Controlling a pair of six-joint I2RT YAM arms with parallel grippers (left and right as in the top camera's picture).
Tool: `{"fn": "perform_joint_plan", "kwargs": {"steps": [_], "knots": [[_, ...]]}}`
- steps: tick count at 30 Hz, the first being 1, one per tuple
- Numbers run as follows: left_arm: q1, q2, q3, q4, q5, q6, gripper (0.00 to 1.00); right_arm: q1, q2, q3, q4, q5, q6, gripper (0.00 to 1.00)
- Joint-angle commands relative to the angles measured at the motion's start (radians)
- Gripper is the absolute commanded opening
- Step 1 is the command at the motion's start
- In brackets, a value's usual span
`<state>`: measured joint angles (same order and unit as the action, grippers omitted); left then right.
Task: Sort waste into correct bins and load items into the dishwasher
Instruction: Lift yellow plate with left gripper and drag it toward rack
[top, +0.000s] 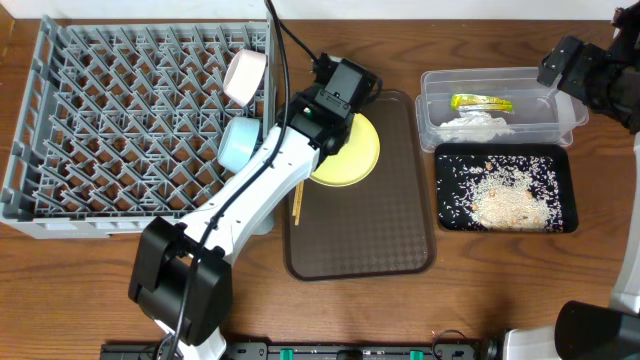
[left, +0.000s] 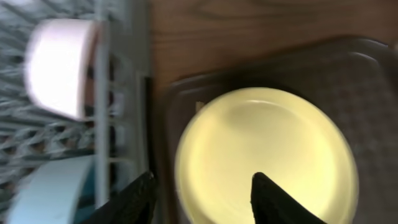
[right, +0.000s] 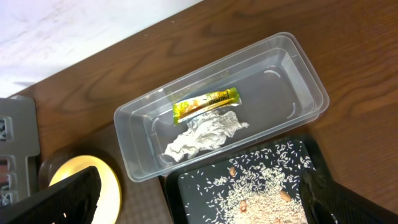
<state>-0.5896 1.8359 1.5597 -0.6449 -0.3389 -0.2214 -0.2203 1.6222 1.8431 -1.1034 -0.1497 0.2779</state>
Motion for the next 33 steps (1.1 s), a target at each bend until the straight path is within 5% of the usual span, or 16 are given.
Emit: {"fn": "perform_joint_plan", "kwargs": {"steps": [1,8,21,33], "knots": [[0.046,-0.020,0.001,0.005,0.230,0.065,0.55,-0.001,0.005,0.010,-0.001,-0.005,0.006,0.99],[0.189,-0.019,0.061,-0.055,0.485,0.137,0.59,-0.001,0.005,0.010,-0.002,-0.005,0.006,0.99],[0.217,0.065,0.064,-0.083,0.484,0.364,0.65,-0.001,0.005,0.010,-0.001,-0.005,0.006,0.99],[0.220,0.210,0.064,0.052,0.372,0.363,0.67,-0.001,0.005,0.010,-0.001,-0.005,0.006,0.99]]}}
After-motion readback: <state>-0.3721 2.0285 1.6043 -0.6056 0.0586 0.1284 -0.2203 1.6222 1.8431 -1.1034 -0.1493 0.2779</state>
